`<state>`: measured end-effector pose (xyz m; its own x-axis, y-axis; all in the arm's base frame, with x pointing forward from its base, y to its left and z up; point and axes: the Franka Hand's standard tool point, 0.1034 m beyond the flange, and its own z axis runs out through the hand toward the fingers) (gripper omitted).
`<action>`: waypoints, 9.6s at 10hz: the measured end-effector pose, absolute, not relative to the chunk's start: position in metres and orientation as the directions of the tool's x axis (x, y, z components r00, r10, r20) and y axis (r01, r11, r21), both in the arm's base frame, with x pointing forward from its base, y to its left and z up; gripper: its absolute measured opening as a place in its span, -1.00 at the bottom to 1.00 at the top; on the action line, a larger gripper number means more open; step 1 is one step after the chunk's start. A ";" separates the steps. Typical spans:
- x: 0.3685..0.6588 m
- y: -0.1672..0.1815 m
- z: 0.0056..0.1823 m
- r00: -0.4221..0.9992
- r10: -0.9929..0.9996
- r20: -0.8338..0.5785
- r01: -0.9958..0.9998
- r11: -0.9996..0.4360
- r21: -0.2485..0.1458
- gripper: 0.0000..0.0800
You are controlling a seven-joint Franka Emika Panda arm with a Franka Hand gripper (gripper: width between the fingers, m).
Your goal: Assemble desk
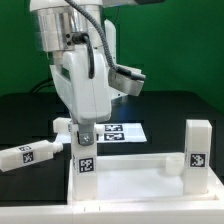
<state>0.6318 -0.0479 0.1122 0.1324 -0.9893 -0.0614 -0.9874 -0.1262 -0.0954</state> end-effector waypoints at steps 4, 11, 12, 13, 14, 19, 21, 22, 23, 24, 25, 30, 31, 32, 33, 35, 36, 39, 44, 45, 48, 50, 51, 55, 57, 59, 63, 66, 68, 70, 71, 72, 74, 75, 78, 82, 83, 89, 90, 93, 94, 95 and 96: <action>0.633 -0.048 0.112 -0.281 -0.953 -0.112 -0.953 0.291 -0.083 -0.28; 0.624 -0.022 0.138 -0.253 -0.958 -0.132 -0.959 0.267 -0.097 0.59; 0.618 -0.013 0.145 -0.227 -0.963 -0.145 -0.965 0.242 -0.097 0.59; 0.618 -0.017 0.140 -0.234 -0.962 -0.140 -0.964 0.248 -0.091 0.62; 0.618 -0.017 0.137 -0.234 -0.963 -0.136 -0.965 0.247 -0.088 0.62; 0.595 0.003 0.123 -0.169 -0.978 -0.125 -0.982 0.178 -0.065 0.62; 0.560 0.024 0.097 -0.188 -0.977 -0.097 -0.980 0.193 -0.045 0.62; 0.559 0.031 0.095 -0.192 -0.977 -0.093 -0.979 0.197 -0.048 0.62; 0.562 0.027 0.097 -0.169 -0.981 -0.094 -0.983 0.175 -0.054 0.62; 0.561 0.027 0.096 -0.170 -0.981 -0.093 -0.983 0.175 -0.053 0.62; 0.559 0.028 0.094 -0.167 -0.982 -0.087 -0.983 0.173 -0.056 0.62; 0.509 0.040 0.028 -0.103 -0.995 0.018 -0.994 0.102 -0.040 0.62; 0.506 0.041 0.021 -0.097 -0.995 0.026 -0.995 0.097 -0.030 0.62; 0.505 0.039 0.014 -0.097 -0.995 0.037 -0.995 0.095 -0.034 0.62; 0.507 0.037 0.008 -0.095 -0.994 0.046 -0.995 0.094 -0.040 0.62; 0.505 0.041 0.004 -0.098 -0.994 0.049 -0.995 0.097 -0.037 0.59; 0.505 0.041 0.004 -0.092 -0.995 0.049 -0.995 0.090 -0.037 0.59; 0.505 0.041 0.004 -0.086 -0.995 0.049 -0.996 0.085 -0.036 -0.27; 0.508 0.040 0.034 -0.062 -0.998 0.019 -0.996 0.061 -0.058 -0.89; 0.507 0.040 0.048 -0.019 -1.000 0.003 -0.998 0.018 -0.067 -0.89; 0.501 0.041 0.050 0.165 -0.986 0.001 -0.985 -0.165 -0.049 -0.89; 0.510 0.024 0.045 0.432 -0.901 0.036 -0.900 -0.433 -0.052 -0.89; 0.519 0.019 0.053 0.580 -0.813 0.044 -0.812 -0.582 -0.037 -0.89; 0.526 0.011 0.060 0.867 -0.490 0.092 -0.491 -0.871 -0.009 -0.89; 0.538 0.002 0.061 0.950 -0.297 0.097 -0.301 -0.953 0.025 -0.89; 0.580 -0.012 0.073 0.988 0.075 0.134 0.064 -0.995 0.079 -0.89; 0.576 -0.013 0.069 0.924 0.369 0.102 0.355 -0.925 0.132 -0.89; 0.613 -0.011 0.073 0.688 0.725 0.018 0.710 -0.678 0.190 -0.89; 0.611 -0.011 0.071 0.618 0.786 -0.008 0.772 -0.605 0.192 -0.89; 0.611 -0.015 0.072 0.530 0.847 -0.044 0.835 -0.512 0.199 -0.89; 0.613 -0.016 0.071 0.455 0.888 -0.069 0.878 -0.435 0.201 -0.89; 0.621 -0.013 0.071 0.304 0.948 -0.098 0.938 -0.280 0.202 -0.89; 0.631 -0.007 0.070 0.074 0.989 -0.127 0.982 -0.050 0.184 -0.89; 0.629 -0.011 0.069 0.029 0.989 -0.146 0.985 -0.003 0.175 -0.89; 0.628 -0.014 0.067 0.044 0.987 -0.152 0.985 -0.017 0.174 -0.89; 0.652 0.010 0.049 0.091 0.988 -0.125 0.975 -0.063 0.214 -0.89; 0.652 0.009 0.048 0.098 0.987 -0.124 0.975 -0.070 0.212 -0.89; 0.652 0.020 0.039 0.076 0.990 -0.118 0.972 -0.048 0.230 -0.89; 0.652 0.023 0.038 0.072 0.990 -0.118 0.973 -0.043 0.229 -0.89; 0.651 0.026 0.033 0.099 0.988 -0.117 0.971 -0.070 0.229 -0.89; 0.651 0.026 0.032 0.099 0.988 -0.119 0.972 -0.070 0.226 -0.89; 0.652 0.026 0.033 0.097 0.988 -0.121 0.972 -0.068 0.226 -0.89; 0.652 0.024 0.032 0.097 0.988 -0.124 0.972 -0.067 0.225 -0.89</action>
Offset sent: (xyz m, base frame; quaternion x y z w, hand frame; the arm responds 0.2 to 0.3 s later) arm 0.0009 0.0016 -0.0016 0.0349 -0.0096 0.3567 0.9335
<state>0.6517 0.0238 0.0321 0.0967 0.9876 -0.1238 0.9720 -0.0669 0.2251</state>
